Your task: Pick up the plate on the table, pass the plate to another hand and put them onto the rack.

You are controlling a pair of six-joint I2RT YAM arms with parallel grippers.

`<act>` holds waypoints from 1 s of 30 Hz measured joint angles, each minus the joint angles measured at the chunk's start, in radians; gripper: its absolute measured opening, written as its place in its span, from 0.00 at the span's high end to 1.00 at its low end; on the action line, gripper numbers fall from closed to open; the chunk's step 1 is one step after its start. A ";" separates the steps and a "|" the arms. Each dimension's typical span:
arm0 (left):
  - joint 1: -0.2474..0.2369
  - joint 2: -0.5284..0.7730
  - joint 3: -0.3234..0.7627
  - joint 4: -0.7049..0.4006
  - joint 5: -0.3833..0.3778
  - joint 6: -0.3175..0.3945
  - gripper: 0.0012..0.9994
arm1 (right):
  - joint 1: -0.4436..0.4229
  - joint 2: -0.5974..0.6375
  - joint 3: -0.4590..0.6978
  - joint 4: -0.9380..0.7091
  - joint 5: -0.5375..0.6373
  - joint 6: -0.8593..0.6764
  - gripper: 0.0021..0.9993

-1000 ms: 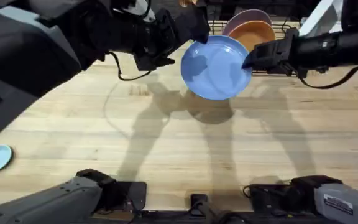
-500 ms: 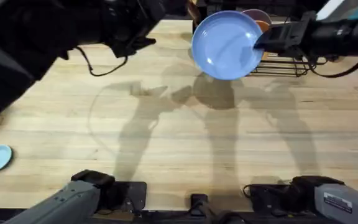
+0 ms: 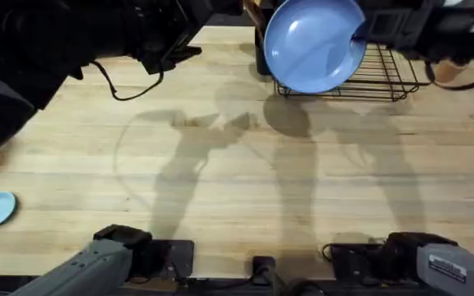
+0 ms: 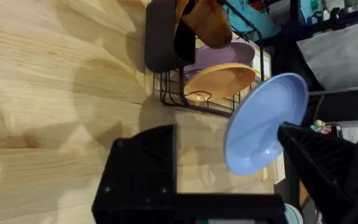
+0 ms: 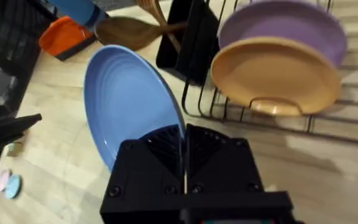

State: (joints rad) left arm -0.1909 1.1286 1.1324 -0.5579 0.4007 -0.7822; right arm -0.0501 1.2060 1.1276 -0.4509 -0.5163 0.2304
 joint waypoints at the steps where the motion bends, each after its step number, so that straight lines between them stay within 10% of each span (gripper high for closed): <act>1: 0.000 0.000 0.000 0.000 0.000 0.000 0.01 | -0.001 0.000 0.012 0.000 0.001 -0.012 0.97; 19: 0.000 0.000 0.000 0.000 -0.001 0.000 0.00 | -0.003 0.300 0.599 -0.170 0.264 -0.214 0.97; 30: 0.000 0.000 0.000 0.000 -0.001 0.000 0.01 | -0.028 0.484 0.770 -0.149 0.293 -0.303 0.97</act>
State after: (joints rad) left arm -0.1909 1.1286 1.1324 -0.5579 0.4000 -0.7822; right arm -0.0783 1.6898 1.8972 -0.5995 -0.2230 -0.0730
